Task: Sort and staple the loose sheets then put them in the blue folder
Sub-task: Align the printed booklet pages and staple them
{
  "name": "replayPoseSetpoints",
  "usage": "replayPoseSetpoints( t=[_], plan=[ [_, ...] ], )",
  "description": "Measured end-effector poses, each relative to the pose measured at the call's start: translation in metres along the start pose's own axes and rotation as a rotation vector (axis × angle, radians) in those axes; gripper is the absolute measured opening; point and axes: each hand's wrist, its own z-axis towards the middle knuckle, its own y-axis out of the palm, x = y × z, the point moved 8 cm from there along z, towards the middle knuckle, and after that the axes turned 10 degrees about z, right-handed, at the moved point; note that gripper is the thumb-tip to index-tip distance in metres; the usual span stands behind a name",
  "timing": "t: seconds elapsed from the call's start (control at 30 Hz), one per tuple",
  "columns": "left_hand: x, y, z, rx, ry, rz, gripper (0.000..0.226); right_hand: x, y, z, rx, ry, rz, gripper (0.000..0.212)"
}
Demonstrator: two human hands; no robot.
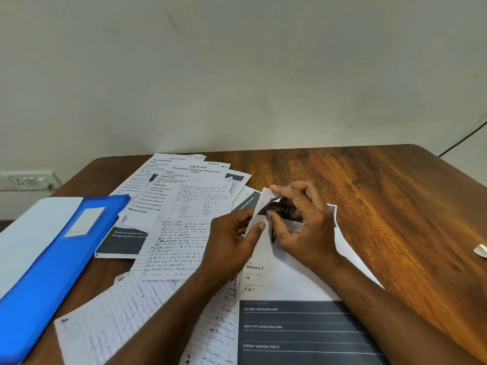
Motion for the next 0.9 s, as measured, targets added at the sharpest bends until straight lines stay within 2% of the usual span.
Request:
replayPoseSetpoints(
  t=[0.17,0.37,0.7,0.8,0.9],
  plan=[
    [0.001,0.0,0.001,-0.002,-0.015,-0.014,0.02,-0.001,0.0,-0.002,0.008,-0.028,-0.025,0.048],
    [0.003,0.0,0.001,-0.001,-0.003,-0.011,0.021,-0.007,-0.006,0.0,0.049,-0.084,-0.041,0.032],
    [0.001,0.002,0.001,-0.016,0.009,-0.004,0.021,-0.017,-0.008,0.001,0.044,-0.208,-0.09,0.018],
    [0.001,0.003,0.001,-0.017,0.023,0.026,0.02,-0.013,-0.007,0.001,0.009,-0.142,0.031,0.025],
    [0.0,0.002,0.001,0.004,0.075,0.141,0.016,0.0,-0.008,0.005,0.062,0.024,0.117,0.031]
  ],
)
